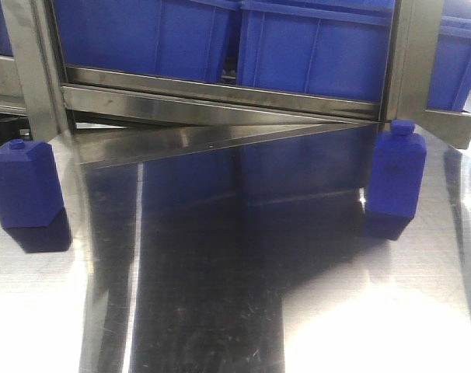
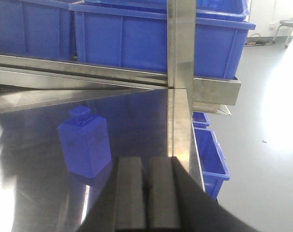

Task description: Pick and sort blue part to right shelf

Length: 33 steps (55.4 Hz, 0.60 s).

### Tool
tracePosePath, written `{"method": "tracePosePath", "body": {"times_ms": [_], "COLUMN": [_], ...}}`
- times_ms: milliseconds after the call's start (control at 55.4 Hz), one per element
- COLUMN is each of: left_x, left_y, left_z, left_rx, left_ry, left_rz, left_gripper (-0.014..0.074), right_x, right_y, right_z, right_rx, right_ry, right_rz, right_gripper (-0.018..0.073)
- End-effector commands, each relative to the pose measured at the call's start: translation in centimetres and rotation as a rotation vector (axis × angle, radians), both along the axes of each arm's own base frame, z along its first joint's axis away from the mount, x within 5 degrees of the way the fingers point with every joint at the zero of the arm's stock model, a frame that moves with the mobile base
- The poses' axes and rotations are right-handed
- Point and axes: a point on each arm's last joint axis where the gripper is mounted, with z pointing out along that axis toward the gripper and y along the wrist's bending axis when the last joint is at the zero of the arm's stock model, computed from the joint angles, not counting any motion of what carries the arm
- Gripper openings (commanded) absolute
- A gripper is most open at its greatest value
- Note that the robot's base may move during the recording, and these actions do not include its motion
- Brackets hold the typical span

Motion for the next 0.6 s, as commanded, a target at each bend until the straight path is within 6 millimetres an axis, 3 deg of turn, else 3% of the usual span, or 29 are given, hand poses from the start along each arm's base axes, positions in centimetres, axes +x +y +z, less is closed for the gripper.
{"method": "tracePosePath", "body": {"times_ms": [0,180,343,451,577], "left_x": [-0.8,-1.5,0.1,2.2,5.0], "left_y": [0.0,0.1,0.0,-0.2,-0.3], "left_z": [3.3,9.7,13.9,15.3,15.6], "left_rx": [-0.003,0.000,-0.048,-0.081,-0.093], "left_ry": [-0.142,-0.031,0.150,0.288,0.456], "left_rz": [0.000,0.012,-0.005,-0.023,-0.028], "left_gripper": [0.0125,0.0127,0.0134,0.0202,0.0346], "right_x": [-0.2,-0.2,-0.2,-0.2,-0.2], "right_y": [-0.1,-0.1,-0.2,-0.1,-0.2], "right_z": [1.1,1.1,1.2,1.2,1.2], "right_rx": [0.010,0.010,0.010,0.010,0.010], "right_ry": [-0.111,-0.111,-0.118,-0.116,-0.116], "right_rz": [-0.015,-0.015,-0.016,-0.015,-0.015], "right_gripper": [0.0045,0.0045,0.0045,0.0045,0.0045]}}
